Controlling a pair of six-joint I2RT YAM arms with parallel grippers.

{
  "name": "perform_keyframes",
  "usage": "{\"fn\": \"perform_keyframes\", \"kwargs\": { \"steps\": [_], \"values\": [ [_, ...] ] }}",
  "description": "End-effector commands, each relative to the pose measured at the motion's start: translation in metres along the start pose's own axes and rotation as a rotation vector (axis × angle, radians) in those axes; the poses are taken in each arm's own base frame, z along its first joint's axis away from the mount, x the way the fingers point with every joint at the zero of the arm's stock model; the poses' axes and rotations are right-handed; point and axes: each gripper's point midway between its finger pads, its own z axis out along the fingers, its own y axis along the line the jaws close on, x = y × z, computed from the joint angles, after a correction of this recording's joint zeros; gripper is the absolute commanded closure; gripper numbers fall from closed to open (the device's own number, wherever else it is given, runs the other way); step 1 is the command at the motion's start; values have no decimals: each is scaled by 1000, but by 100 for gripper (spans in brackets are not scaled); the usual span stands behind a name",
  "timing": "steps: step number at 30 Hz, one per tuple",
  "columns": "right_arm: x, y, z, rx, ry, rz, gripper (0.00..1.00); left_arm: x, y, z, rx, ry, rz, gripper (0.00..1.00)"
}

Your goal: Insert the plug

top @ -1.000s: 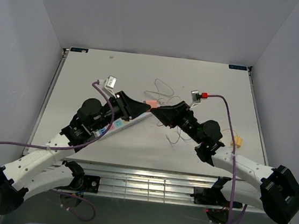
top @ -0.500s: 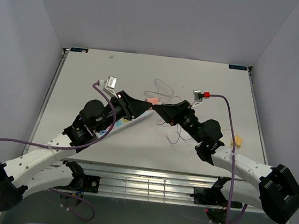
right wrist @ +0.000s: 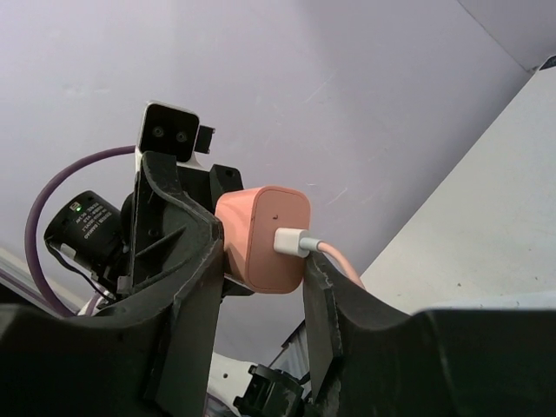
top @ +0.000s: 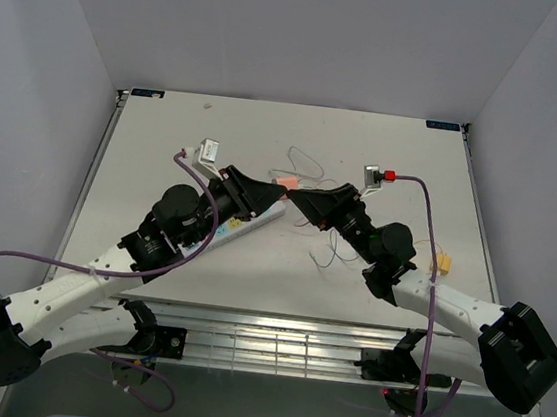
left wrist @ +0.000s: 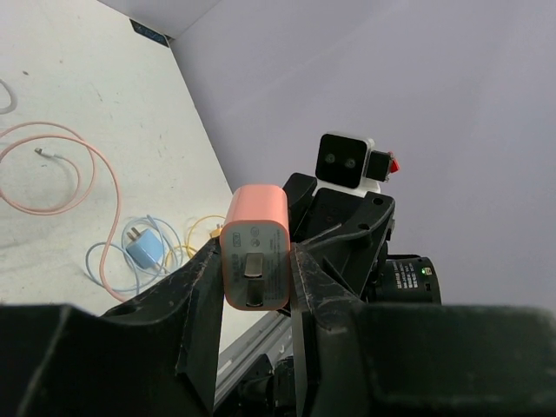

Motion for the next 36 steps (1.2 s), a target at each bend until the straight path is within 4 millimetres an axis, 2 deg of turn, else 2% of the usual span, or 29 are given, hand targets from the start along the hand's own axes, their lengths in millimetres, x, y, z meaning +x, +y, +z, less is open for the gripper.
{"fn": "perform_keyframes", "kwargs": {
  "steps": [1,2,3,12,14,15,16,18,19,20,22,23,26,27,28,29,30,31,32,33,34,35,36],
  "values": [
    [-18,59,2,-213,-56,-110,92,40,32,-5,-145,165,44,67],
    [-18,59,1,-206,-53,-119,92,38,30,-6,-150,161,36,34],
    [-18,59,0,-201,-53,-133,92,37,27,-8,-142,159,29,20],
    [-23,43,-6,-95,-68,-191,92,18,-3,-20,-46,117,11,12],
    [-23,39,-5,-67,-65,-215,92,17,-6,-22,-39,122,12,2],
    [-27,36,-4,-50,-74,-260,92,14,-11,-25,-29,120,12,2],
    [-26,27,-4,-7,-63,-279,92,12,-12,-26,-35,117,13,2],
    [-36,22,-4,30,-81,-333,92,11,-8,-32,-68,126,22,2],
    [-39,18,-4,52,-81,-373,92,4,-8,-33,-87,102,26,2],
    [-44,18,-5,61,-89,-399,92,6,-1,-36,-123,113,26,2],
    [-59,13,-5,106,-113,-471,92,-3,-2,-42,-143,84,29,2],
    [-60,3,-6,153,-90,-489,92,-3,2,-46,-164,88,35,2],
    [-84,-9,-7,217,-97,-578,92,-11,9,-53,-197,56,73,2],
    [-100,-16,-9,249,-116,-612,92,-13,16,-55,-234,48,85,2],
    [-112,-18,-10,265,-122,-650,92,-15,24,-56,-284,41,88,2],
    [-129,-19,-6,296,-130,-690,92,-17,43,-60,-411,44,111,2],
    [-155,-24,-9,332,-159,-735,92,-18,53,-62,-480,39,103,2],
    [-172,-23,-8,344,-170,-770,92,-19,65,-65,-557,36,98,2],
    [-199,-11,3,339,-201,-822,92,-18,84,-69,-680,45,115,2],
    [-222,-15,2,375,-201,-855,92,-18,90,-68,-710,55,116,2],
    [-240,-10,8,384,-208,-892,92,-23,98,-67,-743,56,123,2],
    [-255,-25,19,419,-188,-909,92,-26,102,-63,-745,62,124,2],
    [-293,13,33,387,-253,-988,92,-21,106,-59,-733,112,110,2]
  ]
}}
